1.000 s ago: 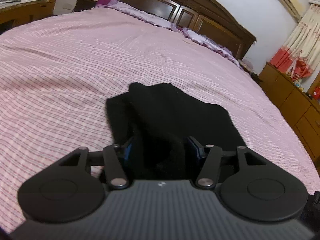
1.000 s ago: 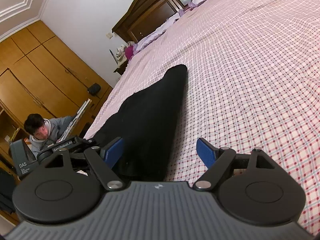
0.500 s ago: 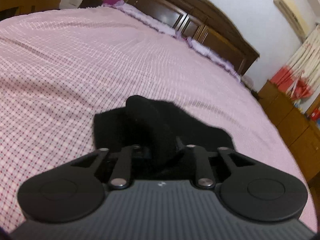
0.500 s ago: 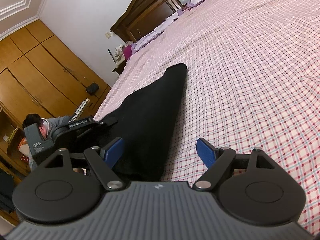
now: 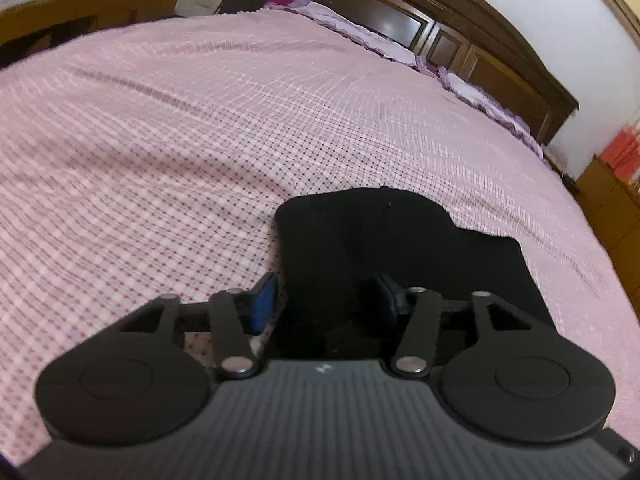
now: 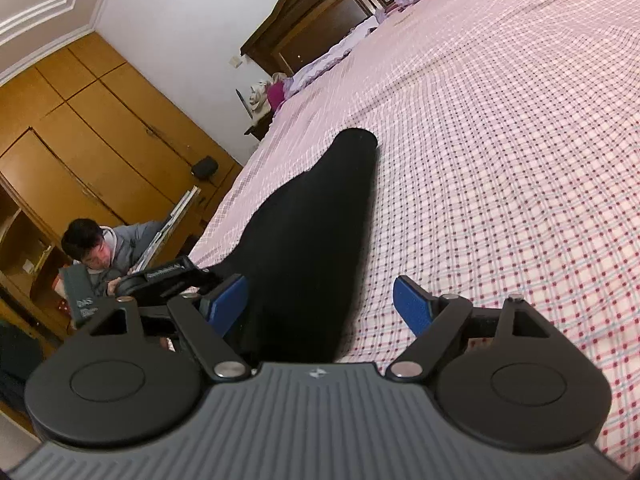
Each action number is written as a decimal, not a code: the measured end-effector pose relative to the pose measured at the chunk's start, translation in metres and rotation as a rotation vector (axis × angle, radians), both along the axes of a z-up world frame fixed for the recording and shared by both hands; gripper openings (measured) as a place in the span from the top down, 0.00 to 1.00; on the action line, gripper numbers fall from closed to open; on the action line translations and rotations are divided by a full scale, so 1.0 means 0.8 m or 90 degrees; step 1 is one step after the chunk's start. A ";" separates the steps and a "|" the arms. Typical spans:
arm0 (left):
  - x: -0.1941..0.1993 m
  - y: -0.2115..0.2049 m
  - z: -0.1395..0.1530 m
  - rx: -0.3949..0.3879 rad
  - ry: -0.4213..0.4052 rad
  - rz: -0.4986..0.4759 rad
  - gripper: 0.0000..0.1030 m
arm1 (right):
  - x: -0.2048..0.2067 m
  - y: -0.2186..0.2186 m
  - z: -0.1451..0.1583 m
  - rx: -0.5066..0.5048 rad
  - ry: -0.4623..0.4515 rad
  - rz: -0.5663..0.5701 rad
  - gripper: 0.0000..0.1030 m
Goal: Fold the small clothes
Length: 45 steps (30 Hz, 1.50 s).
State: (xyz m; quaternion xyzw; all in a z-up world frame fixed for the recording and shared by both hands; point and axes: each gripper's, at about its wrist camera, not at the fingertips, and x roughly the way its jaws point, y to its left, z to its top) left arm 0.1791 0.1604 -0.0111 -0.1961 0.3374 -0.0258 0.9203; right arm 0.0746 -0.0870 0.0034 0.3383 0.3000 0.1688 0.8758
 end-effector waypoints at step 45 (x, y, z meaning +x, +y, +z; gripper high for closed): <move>-0.031 -0.007 0.004 -0.331 0.095 -0.173 0.63 | 0.170 0.016 0.043 0.087 0.103 0.134 0.59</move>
